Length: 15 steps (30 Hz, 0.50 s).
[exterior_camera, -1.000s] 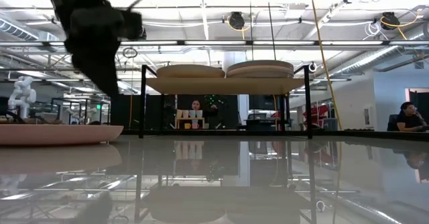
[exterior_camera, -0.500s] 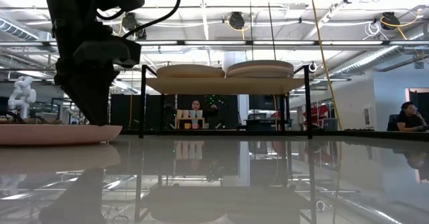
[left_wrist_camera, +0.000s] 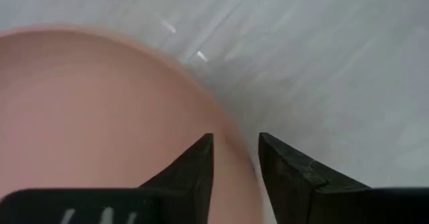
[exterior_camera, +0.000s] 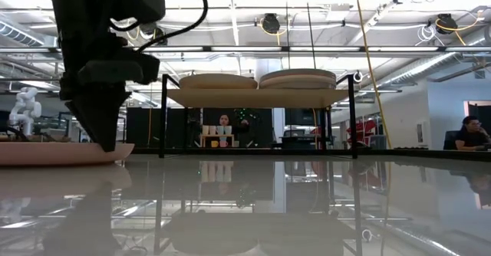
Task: Place and stack plates onto a shelf
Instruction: Stack the light brown plate on the gray plate
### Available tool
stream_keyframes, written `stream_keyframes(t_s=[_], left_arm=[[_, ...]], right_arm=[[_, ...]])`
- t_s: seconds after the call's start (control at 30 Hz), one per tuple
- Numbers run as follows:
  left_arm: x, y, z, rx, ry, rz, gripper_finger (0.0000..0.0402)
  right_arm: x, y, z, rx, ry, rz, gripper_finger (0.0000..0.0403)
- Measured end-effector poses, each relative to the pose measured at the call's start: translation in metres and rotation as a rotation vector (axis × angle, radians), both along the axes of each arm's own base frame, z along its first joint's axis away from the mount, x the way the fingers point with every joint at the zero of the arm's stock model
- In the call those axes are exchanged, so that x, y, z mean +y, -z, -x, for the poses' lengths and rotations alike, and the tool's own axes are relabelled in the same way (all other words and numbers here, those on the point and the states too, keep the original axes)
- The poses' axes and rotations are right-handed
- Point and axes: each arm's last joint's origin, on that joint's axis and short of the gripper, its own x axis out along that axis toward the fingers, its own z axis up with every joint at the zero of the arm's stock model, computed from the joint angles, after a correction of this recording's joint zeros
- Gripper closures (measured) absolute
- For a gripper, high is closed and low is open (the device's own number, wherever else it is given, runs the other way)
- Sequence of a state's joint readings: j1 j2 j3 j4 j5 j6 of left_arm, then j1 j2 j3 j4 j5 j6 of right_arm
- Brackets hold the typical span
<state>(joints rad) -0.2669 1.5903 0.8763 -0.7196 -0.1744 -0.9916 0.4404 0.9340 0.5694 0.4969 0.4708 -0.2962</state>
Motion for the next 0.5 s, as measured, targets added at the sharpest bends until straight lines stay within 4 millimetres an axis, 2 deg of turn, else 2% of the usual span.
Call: stream_keyframes(t_s=[0.33,0.5], left_arm=[[0.0011,0.0013,0.0009,0.026,0.043,-0.009,0.0387],[0.0026,-0.0042,0.0027,0.02,0.032,-0.034,0.0392]], right_arm=[[0.0,0.0001,0.0,0.001,0.0,0.0,0.0383],[0.0,-0.0001,0.0,0.0,0.0,0.0,0.0383]])
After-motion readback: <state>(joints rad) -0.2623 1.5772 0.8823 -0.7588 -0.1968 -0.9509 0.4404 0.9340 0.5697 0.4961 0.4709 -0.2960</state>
